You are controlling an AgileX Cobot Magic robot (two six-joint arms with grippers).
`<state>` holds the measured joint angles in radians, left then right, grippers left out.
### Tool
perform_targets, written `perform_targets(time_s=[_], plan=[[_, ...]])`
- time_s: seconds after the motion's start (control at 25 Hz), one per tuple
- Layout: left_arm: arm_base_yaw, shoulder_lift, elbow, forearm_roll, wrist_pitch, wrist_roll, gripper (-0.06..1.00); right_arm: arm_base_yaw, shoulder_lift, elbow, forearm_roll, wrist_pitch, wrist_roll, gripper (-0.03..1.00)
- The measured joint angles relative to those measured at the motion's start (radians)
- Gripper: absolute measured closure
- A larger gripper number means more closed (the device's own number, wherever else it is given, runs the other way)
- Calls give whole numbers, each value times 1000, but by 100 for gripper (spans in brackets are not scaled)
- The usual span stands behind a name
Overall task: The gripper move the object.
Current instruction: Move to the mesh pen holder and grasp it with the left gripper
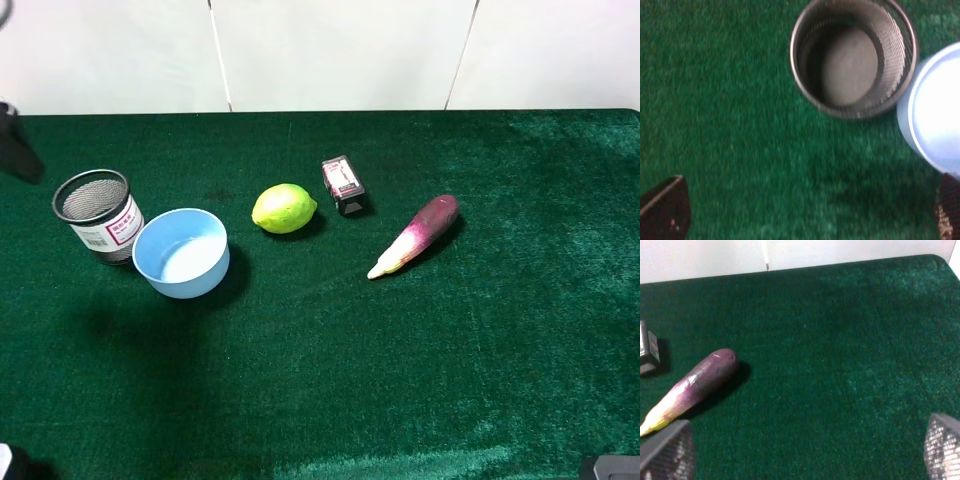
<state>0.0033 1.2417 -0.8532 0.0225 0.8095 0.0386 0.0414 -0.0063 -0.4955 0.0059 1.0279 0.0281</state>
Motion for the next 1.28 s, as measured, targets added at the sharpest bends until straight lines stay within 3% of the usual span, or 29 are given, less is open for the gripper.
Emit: perform_targets(time_s=[1.0,1.28], plan=[[0,498,-1,-2,-430,-39,-5,0,0,0,0,0,0,27],[0,575,-1,-2,-480,-44,1,0,0,0,0,0,0,27]])
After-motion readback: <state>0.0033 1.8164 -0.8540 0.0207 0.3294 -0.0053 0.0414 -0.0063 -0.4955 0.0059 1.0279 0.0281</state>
